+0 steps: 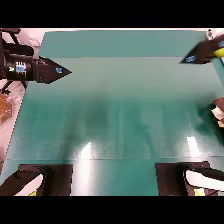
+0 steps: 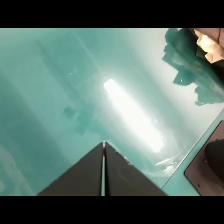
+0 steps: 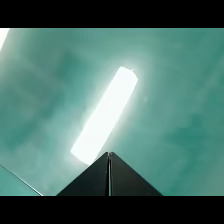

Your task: Fold the shirts.

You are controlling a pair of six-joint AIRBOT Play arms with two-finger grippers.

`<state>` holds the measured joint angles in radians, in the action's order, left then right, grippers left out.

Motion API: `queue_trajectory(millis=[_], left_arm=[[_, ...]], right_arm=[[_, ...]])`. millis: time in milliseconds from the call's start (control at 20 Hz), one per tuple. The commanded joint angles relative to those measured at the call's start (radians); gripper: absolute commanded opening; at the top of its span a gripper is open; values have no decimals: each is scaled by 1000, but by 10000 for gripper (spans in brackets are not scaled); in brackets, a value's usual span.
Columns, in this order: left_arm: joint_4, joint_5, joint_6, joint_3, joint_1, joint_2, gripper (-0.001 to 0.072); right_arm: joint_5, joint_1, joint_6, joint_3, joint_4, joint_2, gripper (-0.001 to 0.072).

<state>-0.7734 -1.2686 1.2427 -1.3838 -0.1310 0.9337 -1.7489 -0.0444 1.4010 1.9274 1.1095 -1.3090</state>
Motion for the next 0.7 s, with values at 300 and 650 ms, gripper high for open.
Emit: queue_trajectory(millis=[300,650], left_arm=[[-3,-27,-20,-1,1,-4,27],[-3,-21,-20,-1,1,-4,27]], right_arm=[[134,-444,56,-1,257,-39,17],[154,-444,56,-1,245,-42,17]])
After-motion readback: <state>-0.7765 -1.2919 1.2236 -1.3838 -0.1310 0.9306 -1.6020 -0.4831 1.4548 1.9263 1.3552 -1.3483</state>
